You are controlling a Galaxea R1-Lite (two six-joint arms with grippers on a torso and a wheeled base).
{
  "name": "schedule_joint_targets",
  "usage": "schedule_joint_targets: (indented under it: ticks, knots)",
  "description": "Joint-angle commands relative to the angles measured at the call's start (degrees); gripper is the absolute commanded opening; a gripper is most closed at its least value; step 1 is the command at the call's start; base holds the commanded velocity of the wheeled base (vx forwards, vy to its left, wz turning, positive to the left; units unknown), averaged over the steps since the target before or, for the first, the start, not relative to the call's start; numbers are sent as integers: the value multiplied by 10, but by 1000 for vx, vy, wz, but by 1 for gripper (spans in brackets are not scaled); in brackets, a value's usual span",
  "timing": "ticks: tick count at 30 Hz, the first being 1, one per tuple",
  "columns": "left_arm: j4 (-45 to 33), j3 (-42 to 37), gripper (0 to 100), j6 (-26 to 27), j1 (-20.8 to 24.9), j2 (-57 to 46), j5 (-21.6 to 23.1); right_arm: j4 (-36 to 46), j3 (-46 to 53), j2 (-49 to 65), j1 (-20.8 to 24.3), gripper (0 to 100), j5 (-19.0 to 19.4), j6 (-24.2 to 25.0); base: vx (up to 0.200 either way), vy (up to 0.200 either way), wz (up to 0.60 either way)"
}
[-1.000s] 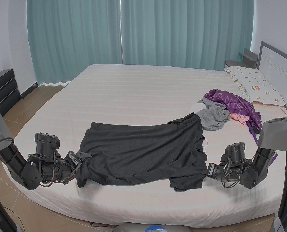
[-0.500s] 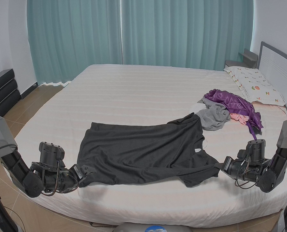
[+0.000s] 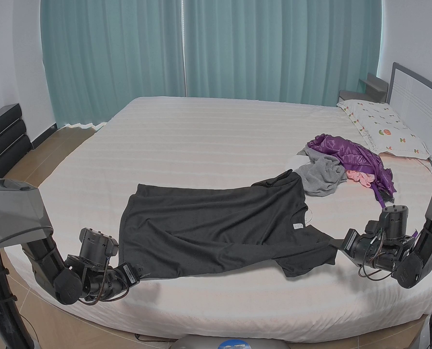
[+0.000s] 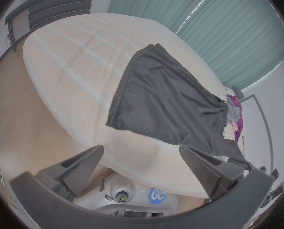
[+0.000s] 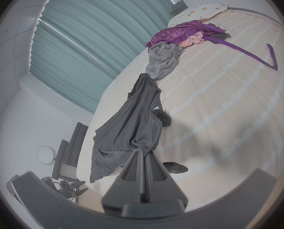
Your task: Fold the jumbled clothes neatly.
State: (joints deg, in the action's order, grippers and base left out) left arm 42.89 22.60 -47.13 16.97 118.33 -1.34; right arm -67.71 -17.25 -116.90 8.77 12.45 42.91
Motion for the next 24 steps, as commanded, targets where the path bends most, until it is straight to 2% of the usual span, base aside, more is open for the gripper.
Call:
schedule_joint_targets:
  ticks: [1,8,13,18,19,24]
  knots:
    - [2,6,100,9,2,38,-22,-1,0,-2,-6,0,5,0,0,0,0]
    - [60,11,100,12,-8,88,-49,0,-2,-4,-7,0,6,0,0,0,0]
    - [91,31,100,32,-8,126,-87,0,-2,-5,-5,0,6,0,0,0,0]
    - [91,53,100,33,-8,133,-89,0,-2,-6,-6,0,6,0,0,0,0]
    - [91,53,0,33,-8,134,-89,0,-2,-6,-6,0,6,0,0,0,0]
    - [93,54,0,33,-9,139,-93,0,-2,-10,-5,0,6,-1,0,0,0]
